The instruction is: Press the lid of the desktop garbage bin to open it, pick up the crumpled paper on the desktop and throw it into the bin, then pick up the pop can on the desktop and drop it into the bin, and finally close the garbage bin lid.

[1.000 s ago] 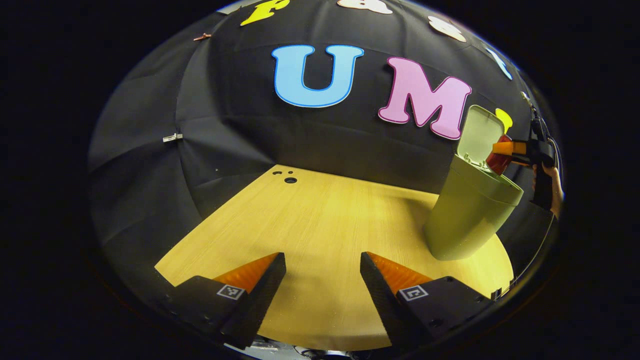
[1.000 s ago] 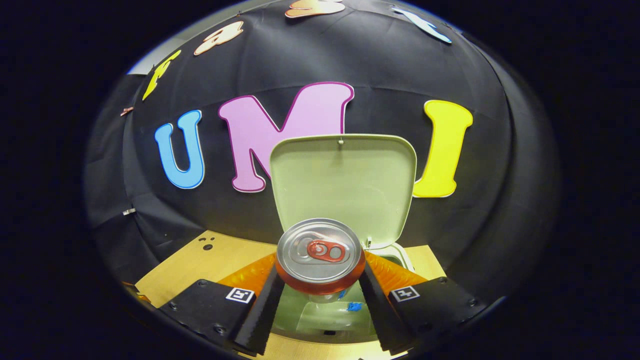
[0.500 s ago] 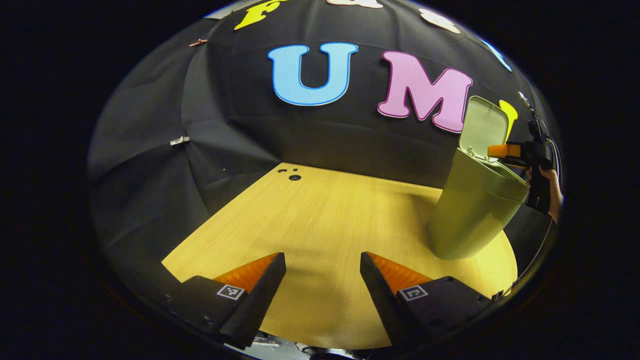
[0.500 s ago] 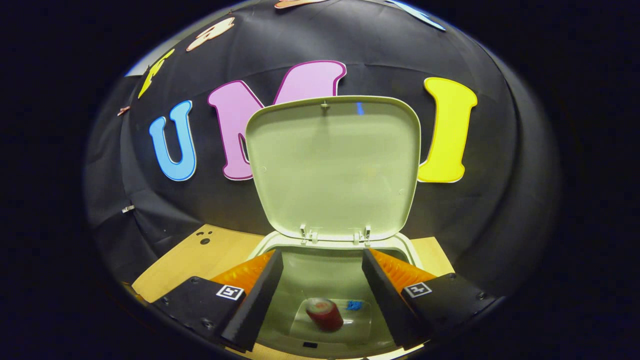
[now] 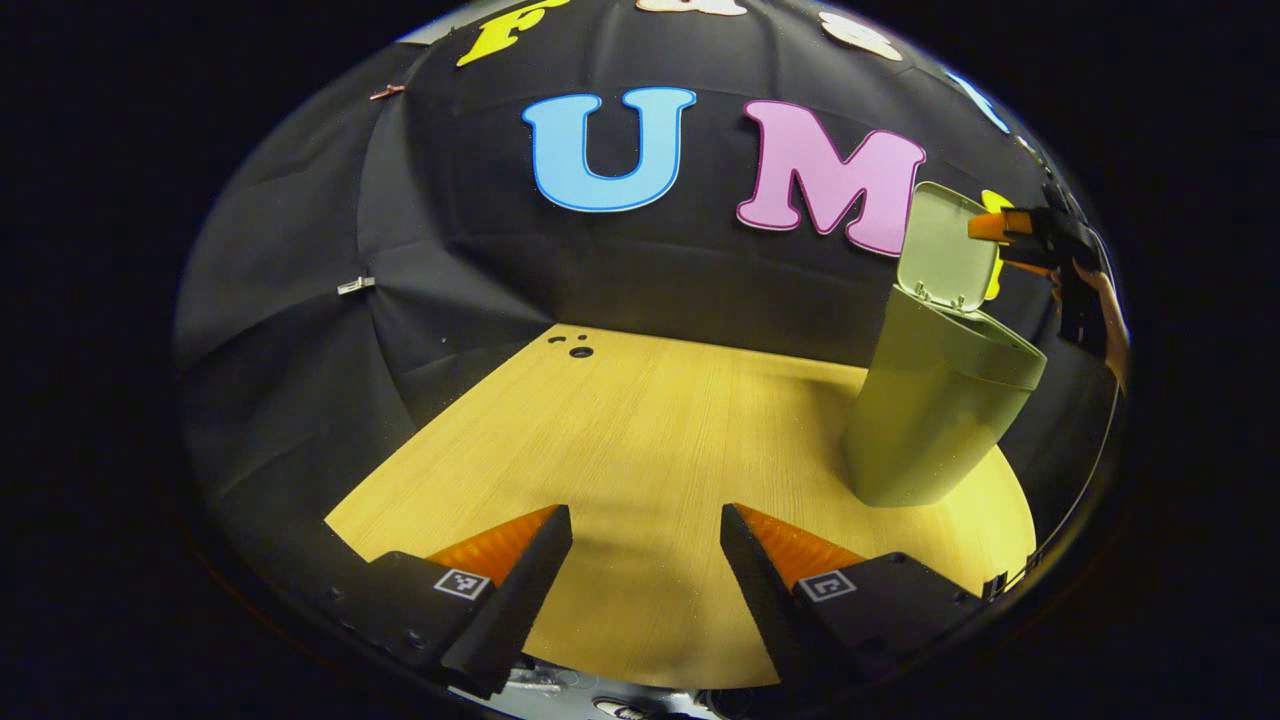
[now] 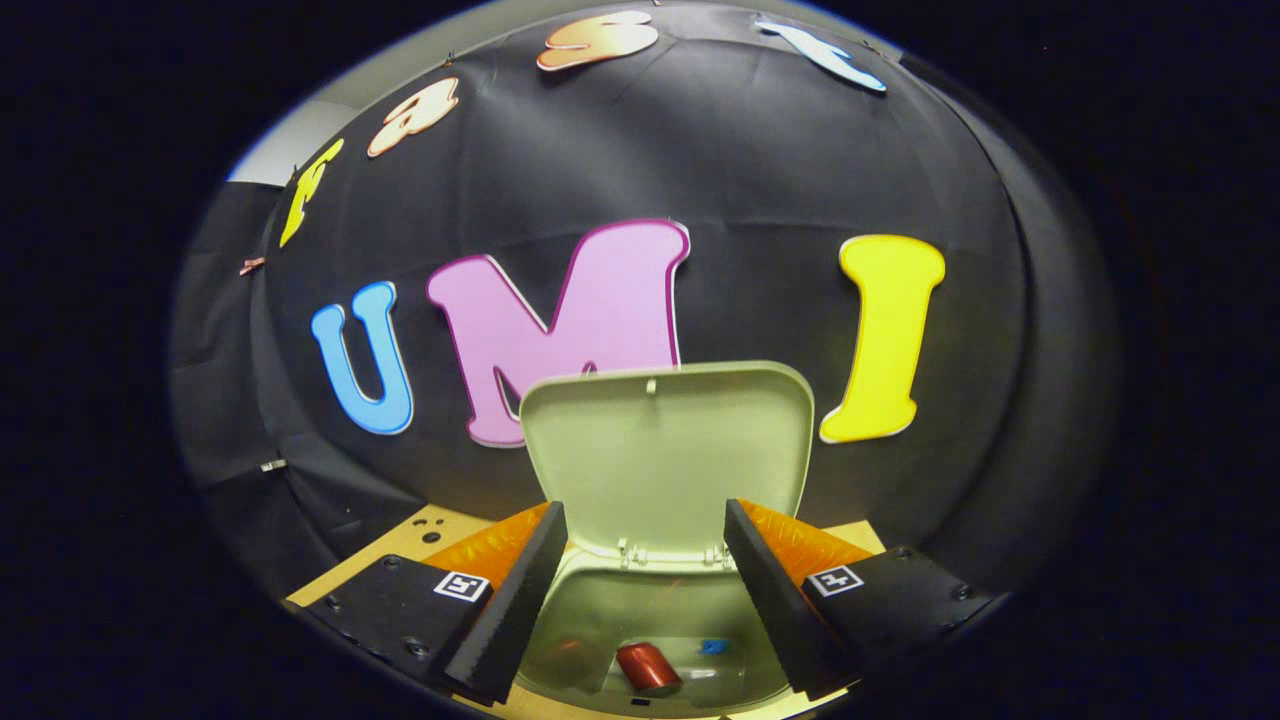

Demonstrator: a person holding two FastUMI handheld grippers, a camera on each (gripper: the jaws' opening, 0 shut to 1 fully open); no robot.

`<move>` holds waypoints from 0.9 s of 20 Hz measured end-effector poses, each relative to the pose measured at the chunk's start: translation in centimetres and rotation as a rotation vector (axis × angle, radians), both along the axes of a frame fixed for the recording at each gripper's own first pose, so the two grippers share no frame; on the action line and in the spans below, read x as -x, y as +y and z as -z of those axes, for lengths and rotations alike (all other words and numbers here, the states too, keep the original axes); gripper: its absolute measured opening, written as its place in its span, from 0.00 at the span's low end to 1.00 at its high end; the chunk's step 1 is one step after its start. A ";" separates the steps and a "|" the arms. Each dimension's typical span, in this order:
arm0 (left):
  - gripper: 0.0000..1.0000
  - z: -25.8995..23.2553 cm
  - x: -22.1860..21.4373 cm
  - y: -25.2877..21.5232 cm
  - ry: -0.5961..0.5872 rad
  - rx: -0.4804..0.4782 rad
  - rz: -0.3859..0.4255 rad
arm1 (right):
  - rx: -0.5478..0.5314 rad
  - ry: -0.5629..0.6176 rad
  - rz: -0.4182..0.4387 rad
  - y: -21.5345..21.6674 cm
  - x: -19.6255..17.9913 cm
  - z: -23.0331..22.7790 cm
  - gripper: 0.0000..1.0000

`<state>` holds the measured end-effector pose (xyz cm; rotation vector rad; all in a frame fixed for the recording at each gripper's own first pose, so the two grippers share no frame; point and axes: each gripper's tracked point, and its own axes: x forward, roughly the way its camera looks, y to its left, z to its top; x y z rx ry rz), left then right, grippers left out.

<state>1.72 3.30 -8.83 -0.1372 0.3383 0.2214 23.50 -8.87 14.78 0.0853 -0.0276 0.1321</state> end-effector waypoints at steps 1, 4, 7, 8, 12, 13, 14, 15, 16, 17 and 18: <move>0.96 -0.2 0.0 0.1 -0.009 0.004 0.003 | 0.021 -0.010 0.016 -0.3 0.1 -1.3 0.99; 0.96 0.2 0.2 0.6 -0.017 0.016 0.004 | 0.052 -0.075 0.057 -0.7 0.0 -5.0 0.99; 0.96 0.6 0.7 1.5 -0.018 0.031 -0.013 | 0.051 -0.110 0.081 -0.8 -0.7 -7.4 0.99; 0.96 0.8 0.9 1.7 -0.018 0.037 -0.022 | 0.048 -0.114 0.089 -0.8 -1.1 -7.8 0.99; 0.96 1.1 1.9 2.8 -0.019 0.048 -0.071 | 0.012 -0.117 0.110 -1.0 -3.5 -9.5 0.99; 0.96 1.2 2.1 2.9 -0.018 0.054 -0.085 | 0.010 -0.115 0.115 -1.1 -4.3 -9.7 0.99; 0.99 1.3 2.3 3.2 -0.018 0.060 -0.099 | 0.010 -0.112 0.118 -1.1 -5.1 -9.8 0.99; 0.96 1.4 2.4 3.3 -0.018 0.065 -0.113 | 0.013 -0.098 0.125 -1.3 -6.1 -9.5 0.99; 0.96 1.6 2.5 3.4 -0.016 0.069 -0.125 | 0.014 -0.079 0.121 -1.2 -6.9 -9.2 0.99; 0.96 1.7 2.7 3.5 -0.014 0.072 -0.138 | 0.011 -0.063 0.117 -1.0 -7.6 -8.8 0.99; 0.96 1.7 2.7 3.5 -0.013 0.073 -0.150 | 0.006 -0.052 0.114 -1.0 -8.1 -8.5 0.99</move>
